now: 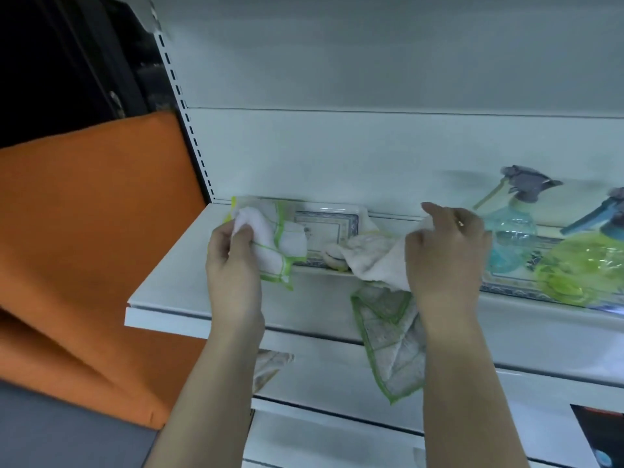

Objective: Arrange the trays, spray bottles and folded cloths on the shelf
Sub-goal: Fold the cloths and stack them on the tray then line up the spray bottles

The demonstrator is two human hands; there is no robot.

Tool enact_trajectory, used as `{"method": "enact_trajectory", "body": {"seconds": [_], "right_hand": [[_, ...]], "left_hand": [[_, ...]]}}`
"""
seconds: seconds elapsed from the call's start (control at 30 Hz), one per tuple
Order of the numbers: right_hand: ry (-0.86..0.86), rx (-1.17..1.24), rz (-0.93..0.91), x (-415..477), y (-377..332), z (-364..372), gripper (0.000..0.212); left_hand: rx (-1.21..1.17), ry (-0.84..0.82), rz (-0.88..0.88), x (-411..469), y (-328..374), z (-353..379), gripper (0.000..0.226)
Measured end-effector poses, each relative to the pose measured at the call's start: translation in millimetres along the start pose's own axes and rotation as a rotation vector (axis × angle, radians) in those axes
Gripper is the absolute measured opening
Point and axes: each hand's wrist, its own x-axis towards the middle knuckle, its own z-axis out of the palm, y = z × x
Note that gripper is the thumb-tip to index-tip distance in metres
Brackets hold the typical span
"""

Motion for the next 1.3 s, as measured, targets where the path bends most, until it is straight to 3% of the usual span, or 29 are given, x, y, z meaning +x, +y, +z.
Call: {"method": "enact_trajectory", "body": {"seconds": [0.2, 0.3, 0.43, 0.6, 0.77, 0.87, 0.97, 1.1, 1.2, 1.3], "right_hand": [[-0.411, -0.199, 0.066, -9, -38, -9, 0.035], [-0.623, -0.093, -0.025, -9, -49, -26, 0.034], [-0.473, 0.026, -0.154, -2, -66, -25, 0.023], [-0.300, 0.123, -0.163, 15, -77, 5, 0.024], [-0.277, 0.235, -0.159, 31, -83, 21, 0.042], [-0.282, 0.328, -0.202, 37, -89, 14, 0.039], [-0.251, 0.253, -0.233, 40, -92, 16, 0.040], [-0.442, 0.108, -0.141, 34, -92, 22, 0.072], [-0.453, -0.177, -0.244, 27, -89, 20, 0.071], [-0.696, 0.016, -0.438, 17, -102, 10, 0.065]], "left_hand": [[0.111, -0.016, 0.043, 2, 11, -15, 0.016], [0.133, -0.040, 0.045, 5, 12, -22, 0.017], [0.141, -0.051, 0.033, 10, 16, -28, 0.018], [0.135, -0.117, 0.001, 21, 23, -35, 0.019], [0.128, -0.231, 0.001, 31, 28, -39, 0.030], [0.127, -0.312, -0.021, 35, 30, -41, 0.033], [0.110, -0.351, -0.064, 39, 29, -40, 0.035], [0.074, -0.411, -0.089, 41, 33, -36, 0.032], [0.034, -0.501, -0.128, 44, 36, -38, 0.037], [0.091, -0.592, -0.119, 46, 37, -40, 0.053]]}}
